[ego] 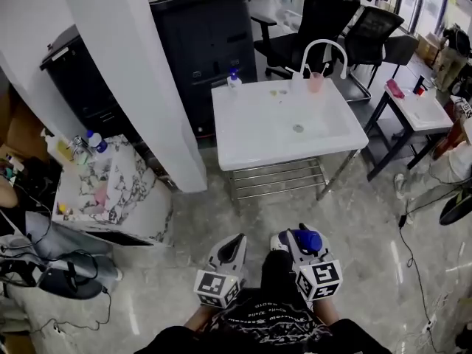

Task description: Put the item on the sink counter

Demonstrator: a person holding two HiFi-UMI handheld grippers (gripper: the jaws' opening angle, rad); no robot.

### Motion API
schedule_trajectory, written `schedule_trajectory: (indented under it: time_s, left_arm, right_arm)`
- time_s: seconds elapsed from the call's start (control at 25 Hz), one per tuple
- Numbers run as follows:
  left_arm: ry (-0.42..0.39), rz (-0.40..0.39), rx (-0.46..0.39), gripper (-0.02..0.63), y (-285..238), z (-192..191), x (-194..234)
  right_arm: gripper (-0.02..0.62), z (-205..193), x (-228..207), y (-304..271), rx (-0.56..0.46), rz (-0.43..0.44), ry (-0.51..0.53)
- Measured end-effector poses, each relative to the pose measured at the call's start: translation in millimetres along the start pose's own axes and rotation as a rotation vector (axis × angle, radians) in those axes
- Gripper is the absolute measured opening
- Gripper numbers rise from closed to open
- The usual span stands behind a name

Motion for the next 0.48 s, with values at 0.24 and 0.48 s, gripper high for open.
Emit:
schedule_trajectory:
  time_s: [0.24, 0.48]
  left_arm:
    - [0.023, 0.089, 0.013, 0.008, -71, 17, 17]
    - [0.025, 0.159, 0.008, 0.008, -152, 41, 15]
  right_arm:
    - [0.14, 25, -67, -64, 0.027, 0.057, 0.009]
    - [0.14, 61, -141, -118, 0.041, 0.128, 0.042]
Point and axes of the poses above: the fingertips, and each gripper's own axes: y backward along the fingers, x to its left, z out of its top, the point moved 10 cm from there along y, backward along the fingers, and after that the axes turned 11 degrees about z, right-handed, at the moved point
